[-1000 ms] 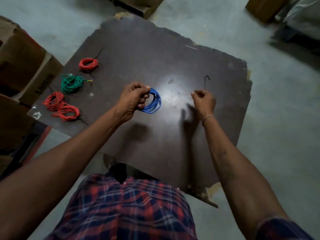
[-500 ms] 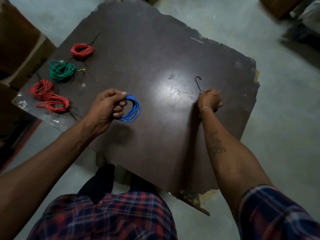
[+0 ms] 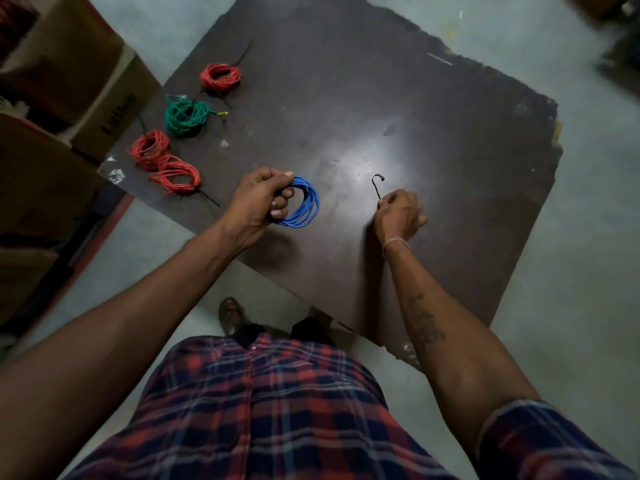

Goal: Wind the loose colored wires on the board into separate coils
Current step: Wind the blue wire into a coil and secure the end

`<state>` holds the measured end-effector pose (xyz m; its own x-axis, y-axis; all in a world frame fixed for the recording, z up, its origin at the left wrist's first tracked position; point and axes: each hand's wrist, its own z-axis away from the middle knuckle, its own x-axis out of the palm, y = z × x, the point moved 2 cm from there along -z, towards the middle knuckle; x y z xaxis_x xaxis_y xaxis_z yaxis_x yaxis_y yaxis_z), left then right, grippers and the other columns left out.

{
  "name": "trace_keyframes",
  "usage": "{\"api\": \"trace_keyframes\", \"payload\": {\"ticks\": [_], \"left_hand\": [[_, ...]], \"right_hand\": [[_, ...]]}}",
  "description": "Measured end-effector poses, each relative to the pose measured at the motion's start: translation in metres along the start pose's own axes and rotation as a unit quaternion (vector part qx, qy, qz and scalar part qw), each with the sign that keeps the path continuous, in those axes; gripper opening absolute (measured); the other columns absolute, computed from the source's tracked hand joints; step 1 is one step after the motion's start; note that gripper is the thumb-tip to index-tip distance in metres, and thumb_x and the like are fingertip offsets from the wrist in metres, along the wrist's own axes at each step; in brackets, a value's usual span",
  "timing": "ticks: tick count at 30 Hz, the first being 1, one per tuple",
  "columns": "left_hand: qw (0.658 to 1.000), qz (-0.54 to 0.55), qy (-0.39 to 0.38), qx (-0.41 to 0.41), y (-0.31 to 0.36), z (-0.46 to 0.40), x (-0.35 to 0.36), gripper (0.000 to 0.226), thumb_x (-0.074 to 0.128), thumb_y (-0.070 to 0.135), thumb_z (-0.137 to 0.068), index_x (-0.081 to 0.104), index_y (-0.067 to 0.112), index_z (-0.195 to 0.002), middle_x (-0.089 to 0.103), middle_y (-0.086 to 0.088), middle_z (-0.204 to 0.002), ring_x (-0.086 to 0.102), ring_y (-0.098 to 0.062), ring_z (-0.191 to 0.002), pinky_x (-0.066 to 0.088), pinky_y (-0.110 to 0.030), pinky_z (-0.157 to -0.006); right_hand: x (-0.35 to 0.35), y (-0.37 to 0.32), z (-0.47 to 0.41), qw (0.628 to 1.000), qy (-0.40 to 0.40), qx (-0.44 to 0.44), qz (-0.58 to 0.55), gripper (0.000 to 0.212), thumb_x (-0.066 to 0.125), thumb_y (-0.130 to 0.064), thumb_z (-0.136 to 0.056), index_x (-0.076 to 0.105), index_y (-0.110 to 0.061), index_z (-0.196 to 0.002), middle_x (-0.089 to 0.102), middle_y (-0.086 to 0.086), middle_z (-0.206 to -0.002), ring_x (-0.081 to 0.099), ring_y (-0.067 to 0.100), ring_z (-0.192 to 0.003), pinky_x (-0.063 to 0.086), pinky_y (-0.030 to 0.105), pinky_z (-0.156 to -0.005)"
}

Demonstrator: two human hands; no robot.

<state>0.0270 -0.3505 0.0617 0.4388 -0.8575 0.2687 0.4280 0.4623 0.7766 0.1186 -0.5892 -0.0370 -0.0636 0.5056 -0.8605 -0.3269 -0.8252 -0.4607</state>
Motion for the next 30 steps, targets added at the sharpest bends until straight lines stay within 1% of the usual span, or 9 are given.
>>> {"api": "trace_keyframes", "payload": {"ticks": [2, 4, 6, 8, 11, 14, 16, 20, 30], "left_hand": [[1.0, 0.009, 0.004, -0.003, 0.003, 0.004, -0.012, 0.022, 0.053, 0.005, -0.103, 0.051, 0.009, -0.081, 0.051, -0.004, -0.062, 0.031, -0.005, -0.038, 0.026, -0.018, -0.036], [1.0, 0.016, 0.006, -0.007, 0.01, 0.008, -0.022, 0.023, 0.052, 0.004, -0.103, 0.05, 0.009, -0.081, 0.05, -0.004, -0.061, 0.031, -0.004, -0.037, 0.026, -0.017, -0.035], [0.999, 0.032, 0.007, -0.011, 0.019, 0.011, -0.031, 0.025, 0.051, 0.004, -0.103, 0.048, 0.01, -0.079, 0.049, -0.002, -0.058, 0.03, -0.003, -0.035, 0.025, -0.015, -0.034], [0.999, 0.047, 0.014, -0.013, 0.028, 0.012, -0.041, 0.026, 0.051, 0.003, -0.103, 0.047, 0.011, -0.079, 0.048, -0.001, -0.055, 0.029, -0.003, -0.034, 0.024, -0.015, -0.033], [0.998, 0.057, 0.012, -0.008, 0.043, 0.014, -0.051, 0.021, 0.051, 0.003, -0.103, 0.048, 0.009, -0.083, 0.049, 0.0, -0.053, 0.029, -0.003, -0.033, 0.024, -0.015, -0.032], [0.999, 0.049, -0.003, 0.005, 0.056, 0.017, -0.057, 0.021, 0.052, 0.004, -0.103, 0.049, 0.009, -0.083, 0.05, -0.001, -0.056, 0.03, -0.003, -0.034, 0.024, -0.015, -0.034], [0.999, 0.027, -0.014, 0.02, 0.065, 0.018, -0.061, 0.021, 0.053, 0.006, -0.103, 0.05, 0.009, -0.082, 0.049, -0.004, -0.061, 0.03, -0.004, -0.037, 0.024, -0.017, -0.035], [0.998, -0.027, -0.028, 0.05, 0.081, 0.021, -0.069, 0.021, 0.055, 0.008, -0.103, 0.051, 0.01, -0.082, 0.049, -0.004, -0.064, 0.032, -0.005, -0.039, 0.025, -0.018, -0.037], [0.986, -0.142, -0.05, 0.071, 0.1, 0.03, -0.071, 0.019, 0.059, 0.012, -0.101, 0.055, 0.013, -0.082, 0.05, -0.004, -0.064, 0.037, -0.009, -0.045, 0.028, -0.019, -0.041]], "right_hand": [[0.003, -0.016, 0.007, 0.999, -0.039, -0.019, -0.002, 0.012, 0.06, -0.012, -0.088, 0.07, -0.014, -0.095, 0.064, 0.009, -0.114, 0.057, 0.031, -0.114, 0.038, 0.041, -0.096], [-0.003, -0.042, 0.023, 0.99, -0.093, -0.063, -0.084, 0.007, 0.059, -0.008, -0.091, 0.066, -0.01, -0.092, 0.068, 0.012, -0.1, 0.067, 0.025, -0.091, 0.048, 0.035, -0.081], [-0.027, -0.076, 0.054, 0.957, -0.142, -0.108, -0.227, 0.005, 0.058, -0.004, -0.095, 0.06, -0.006, -0.092, 0.066, 0.01, -0.085, 0.064, 0.014, -0.065, 0.051, 0.029, -0.066], [-0.065, -0.111, 0.088, 0.921, -0.162, -0.206, -0.289, 0.004, 0.06, -0.008, -0.097, 0.059, -0.005, -0.095, 0.068, 0.011, -0.085, 0.06, 0.014, -0.064, 0.051, 0.024, -0.064], [-0.112, -0.15, 0.131, 0.895, -0.159, -0.359, -0.211, 0.001, 0.063, -0.01, -0.097, 0.063, -0.01, -0.097, 0.067, 0.002, -0.085, 0.06, 0.013, -0.07, 0.049, 0.022, -0.068], [-0.125, -0.172, 0.152, 0.879, -0.11, -0.46, -0.049, 0.006, 0.066, -0.016, -0.093, 0.067, -0.022, -0.094, 0.065, -0.008, -0.087, 0.061, 0.016, -0.082, 0.05, 0.039, -0.082], [-0.122, -0.184, 0.157, 0.877, -0.082, -0.472, 0.043, 0.008, 0.068, -0.018, -0.093, 0.07, -0.025, -0.092, 0.063, -0.01, -0.086, 0.061, 0.019, -0.086, 0.046, 0.049, -0.088], [-0.115, -0.201, 0.164, 0.865, -0.02, -0.483, 0.135, 0.007, 0.072, -0.021, -0.092, 0.076, -0.026, -0.093, 0.067, -0.007, -0.087, 0.062, 0.023, -0.087, 0.036, 0.041, -0.086], [-0.082, -0.227, 0.18, 0.841, 0.091, -0.511, 0.15, 0.009, 0.082, -0.009, -0.078, 0.075, -0.015, -0.079, 0.062, 0.004, -0.071, 0.052, 0.028, -0.062, 0.029, 0.032, -0.062]]}}
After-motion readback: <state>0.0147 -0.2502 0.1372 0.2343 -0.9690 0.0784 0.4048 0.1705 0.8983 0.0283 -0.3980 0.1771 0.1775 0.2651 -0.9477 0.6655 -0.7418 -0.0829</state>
